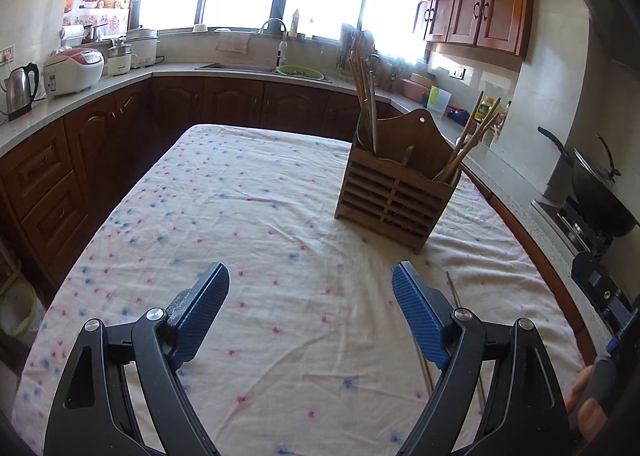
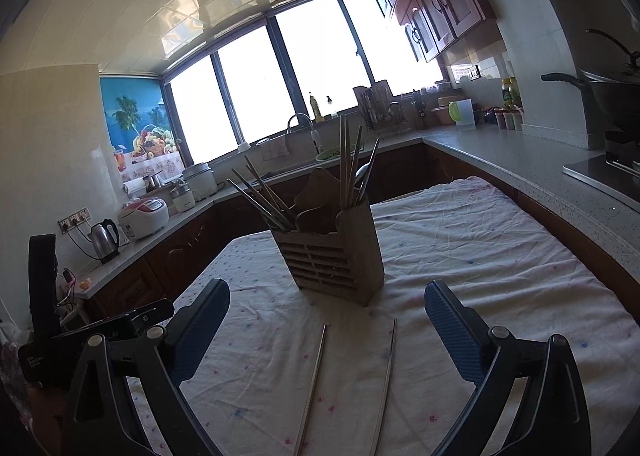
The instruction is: Organize utensils
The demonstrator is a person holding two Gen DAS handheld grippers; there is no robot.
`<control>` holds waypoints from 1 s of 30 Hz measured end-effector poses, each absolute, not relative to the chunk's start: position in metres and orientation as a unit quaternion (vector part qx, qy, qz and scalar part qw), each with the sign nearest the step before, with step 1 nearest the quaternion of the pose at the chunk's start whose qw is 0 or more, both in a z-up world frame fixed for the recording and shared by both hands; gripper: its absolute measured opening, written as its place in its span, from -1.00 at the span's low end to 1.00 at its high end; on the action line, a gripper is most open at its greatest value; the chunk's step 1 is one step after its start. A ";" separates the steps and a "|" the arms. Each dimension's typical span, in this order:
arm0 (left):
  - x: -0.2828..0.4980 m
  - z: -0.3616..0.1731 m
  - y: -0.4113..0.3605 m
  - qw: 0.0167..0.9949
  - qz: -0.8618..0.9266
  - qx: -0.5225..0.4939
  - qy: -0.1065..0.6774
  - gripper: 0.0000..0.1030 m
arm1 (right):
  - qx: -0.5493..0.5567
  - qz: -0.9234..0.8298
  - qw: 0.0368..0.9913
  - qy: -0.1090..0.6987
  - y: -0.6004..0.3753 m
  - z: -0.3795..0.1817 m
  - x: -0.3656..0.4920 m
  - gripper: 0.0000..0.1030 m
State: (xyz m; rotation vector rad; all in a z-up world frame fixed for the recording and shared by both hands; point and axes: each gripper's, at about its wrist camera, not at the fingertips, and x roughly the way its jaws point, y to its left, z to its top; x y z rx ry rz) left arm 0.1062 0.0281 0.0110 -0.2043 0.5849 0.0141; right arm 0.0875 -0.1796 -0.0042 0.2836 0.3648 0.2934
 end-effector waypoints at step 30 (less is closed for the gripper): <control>0.022 -0.027 -0.004 0.977 0.044 -0.031 0.208 1.00 | 0.029 0.110 0.984 0.140 -0.162 -0.044 0.003 1.00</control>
